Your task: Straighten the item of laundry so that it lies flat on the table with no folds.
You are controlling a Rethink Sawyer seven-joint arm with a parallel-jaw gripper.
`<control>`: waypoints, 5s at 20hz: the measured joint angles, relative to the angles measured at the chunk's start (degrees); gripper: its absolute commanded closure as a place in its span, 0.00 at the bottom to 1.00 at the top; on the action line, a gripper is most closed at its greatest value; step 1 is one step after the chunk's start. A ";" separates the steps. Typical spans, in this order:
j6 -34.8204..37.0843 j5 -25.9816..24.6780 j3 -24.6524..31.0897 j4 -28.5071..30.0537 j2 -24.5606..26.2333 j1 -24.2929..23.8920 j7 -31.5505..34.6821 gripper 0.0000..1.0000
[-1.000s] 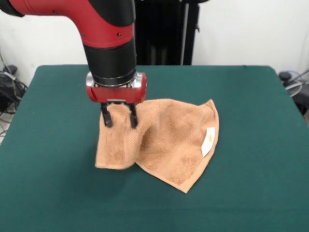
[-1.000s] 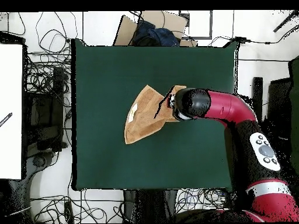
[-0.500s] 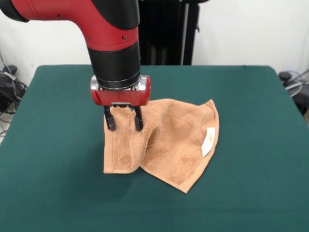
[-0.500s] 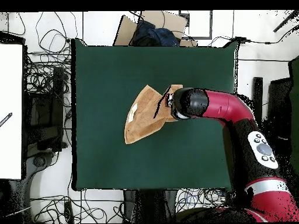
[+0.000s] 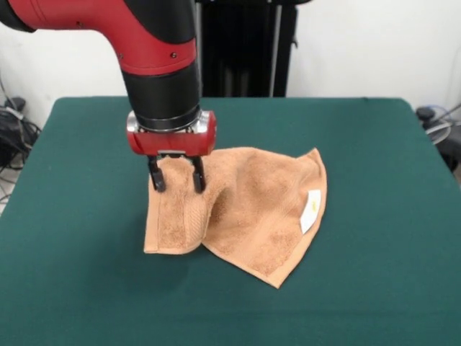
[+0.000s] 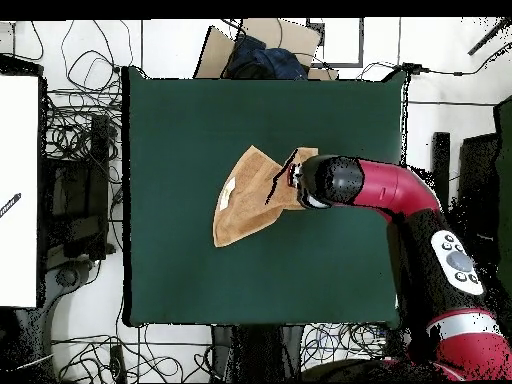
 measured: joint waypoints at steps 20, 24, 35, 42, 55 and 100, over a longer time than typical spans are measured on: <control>-1.44 0.01 -0.20 9.92 -6.54 -1.31 0.00 0.00; -1.64 0.02 -0.31 10.59 -6.59 -1.31 0.00 0.00; -1.82 0.02 -0.49 11.74 -6.58 -1.31 0.00 0.00; -1.92 0.02 -1.26 12.62 -8.69 -0.25 0.00 0.00; -4.67 0.06 -6.44 18.07 -15.21 5.87 0.00 0.00; -16.64 5.19 -21.50 24.16 -17.39 17.65 0.04 0.00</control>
